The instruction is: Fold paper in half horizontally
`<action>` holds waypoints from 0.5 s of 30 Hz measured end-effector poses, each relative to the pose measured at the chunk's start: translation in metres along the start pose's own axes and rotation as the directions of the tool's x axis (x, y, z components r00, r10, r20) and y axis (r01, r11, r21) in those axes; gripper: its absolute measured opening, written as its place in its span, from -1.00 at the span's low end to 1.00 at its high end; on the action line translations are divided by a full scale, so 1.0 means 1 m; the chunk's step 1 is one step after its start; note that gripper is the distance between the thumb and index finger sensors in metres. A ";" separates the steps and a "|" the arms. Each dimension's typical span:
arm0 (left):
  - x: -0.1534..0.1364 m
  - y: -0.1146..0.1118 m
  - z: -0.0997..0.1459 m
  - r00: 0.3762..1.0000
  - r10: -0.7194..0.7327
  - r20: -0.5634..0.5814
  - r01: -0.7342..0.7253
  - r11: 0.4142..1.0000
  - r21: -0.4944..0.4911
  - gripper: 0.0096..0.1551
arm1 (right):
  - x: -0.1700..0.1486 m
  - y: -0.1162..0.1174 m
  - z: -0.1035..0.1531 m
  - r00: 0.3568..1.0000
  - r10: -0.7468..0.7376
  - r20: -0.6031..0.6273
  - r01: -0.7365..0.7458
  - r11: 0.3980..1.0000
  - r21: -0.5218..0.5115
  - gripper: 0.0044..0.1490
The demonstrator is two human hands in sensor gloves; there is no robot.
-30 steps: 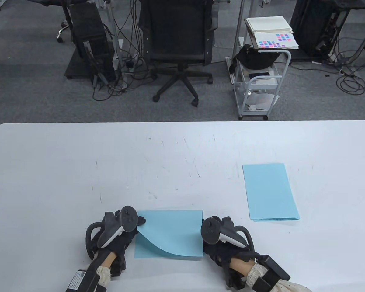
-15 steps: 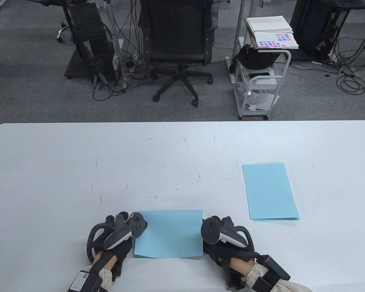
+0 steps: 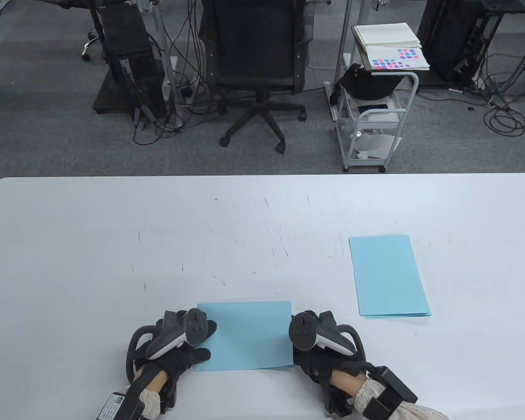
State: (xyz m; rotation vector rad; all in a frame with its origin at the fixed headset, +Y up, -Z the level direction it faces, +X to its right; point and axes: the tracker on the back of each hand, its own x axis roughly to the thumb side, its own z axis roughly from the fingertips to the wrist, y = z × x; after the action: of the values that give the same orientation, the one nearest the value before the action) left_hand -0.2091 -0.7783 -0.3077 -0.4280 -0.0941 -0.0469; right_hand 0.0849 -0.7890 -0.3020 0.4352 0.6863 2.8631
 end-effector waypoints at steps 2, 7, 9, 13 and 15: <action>0.001 0.000 0.000 1.000 -0.006 -0.002 0.006 1.000 0.002 -0.20 | 0.000 0.000 0.000 1.000 0.000 0.000 0.000 1.000 0.001 -0.26; 0.001 0.000 0.001 1.000 -0.015 -0.005 0.015 1.000 0.006 -0.22 | -0.001 -0.001 -0.001 1.000 -0.002 0.000 0.002 1.000 0.003 -0.26; 0.002 0.000 0.001 1.000 -0.012 -0.006 0.012 1.000 0.004 -0.22 | -0.001 -0.001 -0.001 1.000 -0.004 0.000 0.004 1.000 0.006 -0.25; 0.002 0.001 0.002 1.000 -0.016 -0.006 0.016 1.000 0.003 -0.22 | -0.007 -0.012 0.002 1.000 -0.018 -0.024 0.018 1.000 -0.013 -0.26; 0.003 0.001 0.002 1.000 -0.025 -0.004 0.025 1.000 0.007 -0.22 | -0.013 -0.022 0.006 0.998 -0.030 -0.052 0.028 0.999 -0.035 -0.25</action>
State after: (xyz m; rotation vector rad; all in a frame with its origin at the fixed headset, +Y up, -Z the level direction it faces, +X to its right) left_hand -0.2067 -0.7767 -0.3058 -0.4196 -0.0953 -0.0722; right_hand 0.1012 -0.7699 -0.3106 0.3429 0.6451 2.8640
